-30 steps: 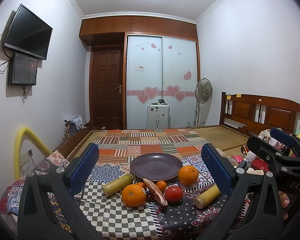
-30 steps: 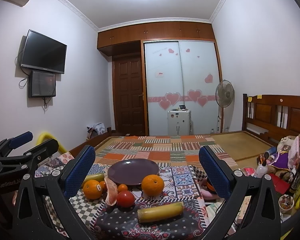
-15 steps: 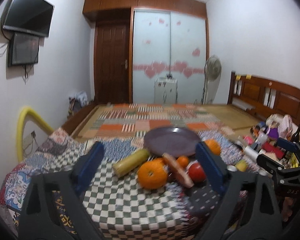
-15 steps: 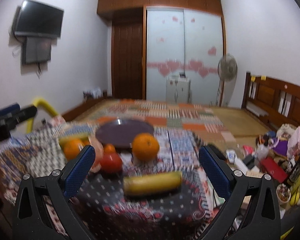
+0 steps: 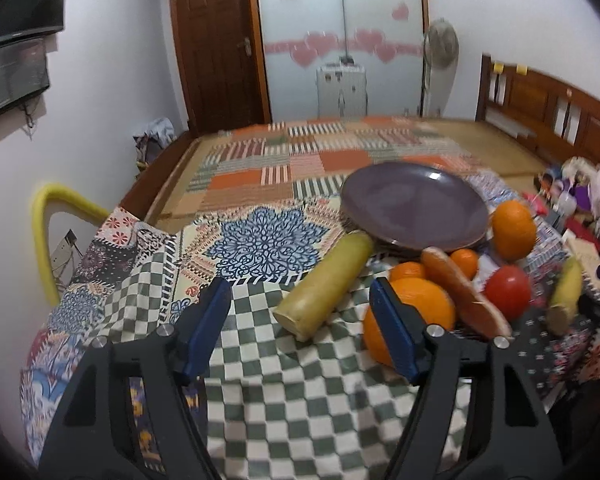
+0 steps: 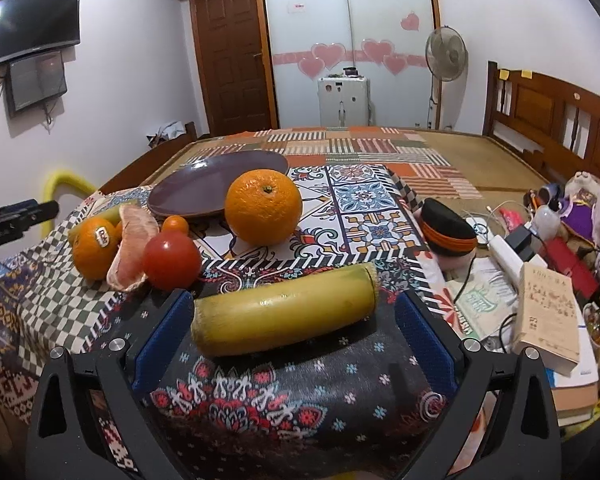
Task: Organize fruits
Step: 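Lower the left gripper onto the corn cob while the right gripper lowers onto the other corn cob, then close the left gripper on one corn cob while the right gripper grasps the other cob, then carry both corn cobs over the purple plate and lower them onto it, then open both grippers and lift them away from the corn cobs, then grasp the large orange with the left gripper while the right gripper grasps another orange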
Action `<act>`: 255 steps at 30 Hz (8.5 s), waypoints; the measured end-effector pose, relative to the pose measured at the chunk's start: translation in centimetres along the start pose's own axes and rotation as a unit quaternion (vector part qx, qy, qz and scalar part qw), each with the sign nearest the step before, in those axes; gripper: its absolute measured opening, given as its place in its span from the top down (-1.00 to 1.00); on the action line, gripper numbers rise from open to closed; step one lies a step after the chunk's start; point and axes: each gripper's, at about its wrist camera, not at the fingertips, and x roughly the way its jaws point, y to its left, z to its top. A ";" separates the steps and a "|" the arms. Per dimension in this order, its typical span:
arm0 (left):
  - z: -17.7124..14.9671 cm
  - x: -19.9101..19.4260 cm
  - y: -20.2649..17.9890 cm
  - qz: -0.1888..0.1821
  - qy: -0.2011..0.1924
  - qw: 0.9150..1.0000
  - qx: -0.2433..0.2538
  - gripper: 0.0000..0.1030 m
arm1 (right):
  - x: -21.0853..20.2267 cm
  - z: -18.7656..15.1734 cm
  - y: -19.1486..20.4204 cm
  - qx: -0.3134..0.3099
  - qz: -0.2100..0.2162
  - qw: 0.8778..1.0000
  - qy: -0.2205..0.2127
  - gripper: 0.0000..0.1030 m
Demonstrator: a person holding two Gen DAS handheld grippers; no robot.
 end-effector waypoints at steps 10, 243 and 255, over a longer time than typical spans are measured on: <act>0.1 6.0 2.4 -0.071 0.082 0.994 -0.024 -0.23 | 2.0 0.7 0.6 0.007 0.010 1.000 0.013 -0.99; -1.3 2.7 -5.7 -0.089 0.047 0.995 -0.023 -0.42 | 8.4 5.1 1.5 -0.125 0.057 0.989 0.063 -0.63; -1.4 3.1 -5.0 -0.102 0.053 0.993 -0.037 -0.27 | 8.4 5.0 1.0 -0.109 0.077 0.988 0.083 -0.30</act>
